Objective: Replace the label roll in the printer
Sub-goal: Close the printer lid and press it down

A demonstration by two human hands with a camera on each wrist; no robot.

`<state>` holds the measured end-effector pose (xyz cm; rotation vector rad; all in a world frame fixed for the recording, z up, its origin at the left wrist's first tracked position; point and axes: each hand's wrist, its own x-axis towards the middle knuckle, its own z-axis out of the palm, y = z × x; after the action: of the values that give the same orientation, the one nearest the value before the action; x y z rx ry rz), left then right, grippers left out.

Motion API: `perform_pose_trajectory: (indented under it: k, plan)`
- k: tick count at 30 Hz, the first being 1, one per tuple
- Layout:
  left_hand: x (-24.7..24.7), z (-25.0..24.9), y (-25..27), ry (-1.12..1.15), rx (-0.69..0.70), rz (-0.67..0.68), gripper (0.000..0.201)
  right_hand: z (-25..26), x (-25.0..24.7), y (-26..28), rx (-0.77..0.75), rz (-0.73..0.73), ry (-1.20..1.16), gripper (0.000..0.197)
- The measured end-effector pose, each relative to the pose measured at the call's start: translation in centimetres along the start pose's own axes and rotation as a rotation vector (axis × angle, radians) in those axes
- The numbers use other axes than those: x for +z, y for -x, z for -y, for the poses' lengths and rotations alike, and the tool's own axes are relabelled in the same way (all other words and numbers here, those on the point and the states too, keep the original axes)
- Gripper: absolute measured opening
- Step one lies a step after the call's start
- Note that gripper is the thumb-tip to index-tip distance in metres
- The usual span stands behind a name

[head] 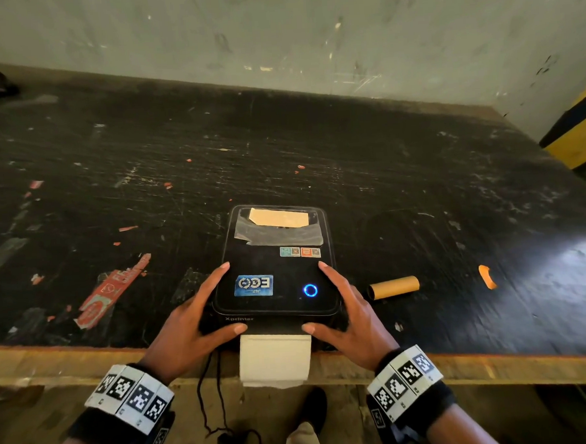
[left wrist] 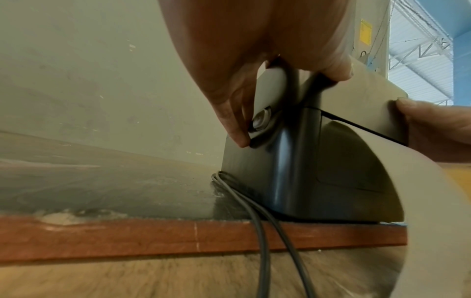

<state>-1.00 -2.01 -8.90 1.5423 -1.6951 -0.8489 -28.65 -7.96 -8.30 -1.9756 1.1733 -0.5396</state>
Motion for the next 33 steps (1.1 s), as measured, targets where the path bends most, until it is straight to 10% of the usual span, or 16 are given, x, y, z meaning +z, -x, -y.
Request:
perform_pose_trajectory:
  k: [33]
  plan:
    - [0.10, 0.27, -0.08, 0.003, -0.002, 0.013, 0.092, -0.26, 0.25, -0.08, 0.017, -0.015, -0.041, 0.094]
